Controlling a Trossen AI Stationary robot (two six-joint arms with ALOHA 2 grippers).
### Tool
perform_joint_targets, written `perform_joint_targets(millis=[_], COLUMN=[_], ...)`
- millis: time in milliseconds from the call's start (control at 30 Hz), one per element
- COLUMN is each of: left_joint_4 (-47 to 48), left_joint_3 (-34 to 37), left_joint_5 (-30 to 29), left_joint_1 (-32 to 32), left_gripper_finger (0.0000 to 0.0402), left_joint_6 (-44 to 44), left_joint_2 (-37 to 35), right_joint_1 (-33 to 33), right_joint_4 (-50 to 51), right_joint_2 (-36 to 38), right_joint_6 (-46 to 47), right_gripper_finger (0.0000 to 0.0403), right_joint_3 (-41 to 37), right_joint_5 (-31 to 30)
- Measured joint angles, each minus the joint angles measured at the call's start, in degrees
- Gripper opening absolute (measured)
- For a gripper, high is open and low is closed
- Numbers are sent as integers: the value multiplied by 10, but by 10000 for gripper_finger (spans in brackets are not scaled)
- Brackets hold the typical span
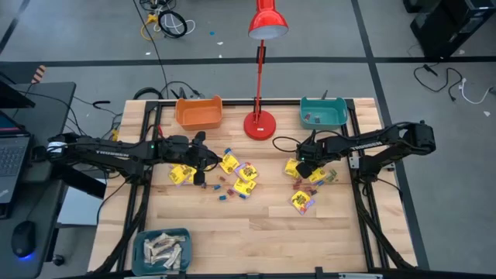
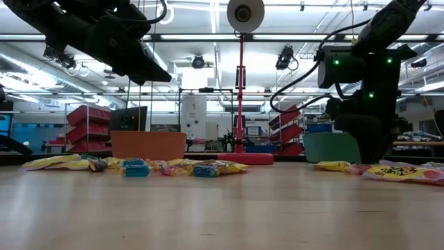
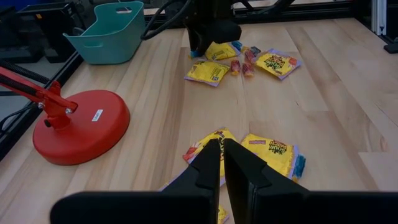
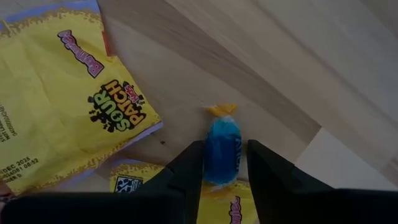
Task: Sort candy
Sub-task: Put the small blue candy into the green bin
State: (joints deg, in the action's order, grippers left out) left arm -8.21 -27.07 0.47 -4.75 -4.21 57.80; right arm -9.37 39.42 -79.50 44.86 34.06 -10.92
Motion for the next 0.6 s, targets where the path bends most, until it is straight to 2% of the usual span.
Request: perform_joint_targets(millis=[300, 600], left_joint_4=[0, 0], left_joint_3=[0, 0], left_joint_5=[0, 0], left_joint_1=[0, 0], left_gripper_finger=[23, 23], left_joint_6=[0, 0], left_joint_2=[0, 0], right_joint_1=[0, 0], right_joint_4=[-1, 0], right_joint_2=[0, 0], right_joint_6=[-5, -3], right_gripper_finger=[51, 55], right_joint_3=[0, 0], right_joint_5=[4, 7])
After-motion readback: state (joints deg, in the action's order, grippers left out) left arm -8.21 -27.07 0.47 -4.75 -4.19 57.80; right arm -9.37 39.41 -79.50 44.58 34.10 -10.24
